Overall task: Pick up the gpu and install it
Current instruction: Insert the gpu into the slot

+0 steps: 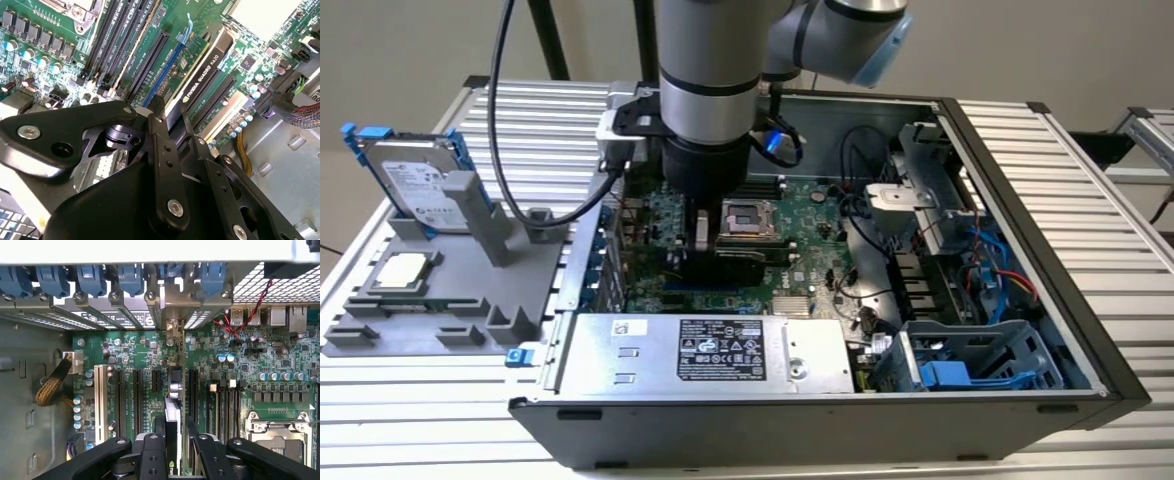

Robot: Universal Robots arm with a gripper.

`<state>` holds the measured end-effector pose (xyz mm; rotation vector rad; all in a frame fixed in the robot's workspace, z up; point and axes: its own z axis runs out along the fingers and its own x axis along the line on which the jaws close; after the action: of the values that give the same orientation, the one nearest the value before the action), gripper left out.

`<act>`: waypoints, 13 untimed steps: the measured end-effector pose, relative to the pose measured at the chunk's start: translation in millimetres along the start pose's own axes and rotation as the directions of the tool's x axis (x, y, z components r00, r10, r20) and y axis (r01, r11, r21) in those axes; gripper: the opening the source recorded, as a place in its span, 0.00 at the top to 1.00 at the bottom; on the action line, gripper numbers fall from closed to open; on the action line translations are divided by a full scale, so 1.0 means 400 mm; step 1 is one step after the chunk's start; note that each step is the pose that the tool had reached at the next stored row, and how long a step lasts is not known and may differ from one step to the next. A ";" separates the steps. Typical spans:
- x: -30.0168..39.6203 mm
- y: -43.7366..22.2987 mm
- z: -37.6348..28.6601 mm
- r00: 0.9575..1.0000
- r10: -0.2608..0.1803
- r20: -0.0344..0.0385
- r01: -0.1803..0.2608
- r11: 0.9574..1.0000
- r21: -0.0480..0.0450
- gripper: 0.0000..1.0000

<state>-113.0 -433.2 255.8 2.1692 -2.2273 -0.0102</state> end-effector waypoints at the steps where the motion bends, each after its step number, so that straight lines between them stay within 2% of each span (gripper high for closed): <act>1: 0.000 0.000 0.001 1.000 0.000 0.000 0.000 1.000 0.000 1.00; 7: 0.001 0.001 0.003 1.000 -0.002 0.001 0.002 1.000 0.000 1.00; 13: 0.009 0.003 0.003 1.000 -0.004 0.000 0.004 1.000 0.000 1.00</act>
<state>-114.2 -436.9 254.8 2.1741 -2.2232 -0.0105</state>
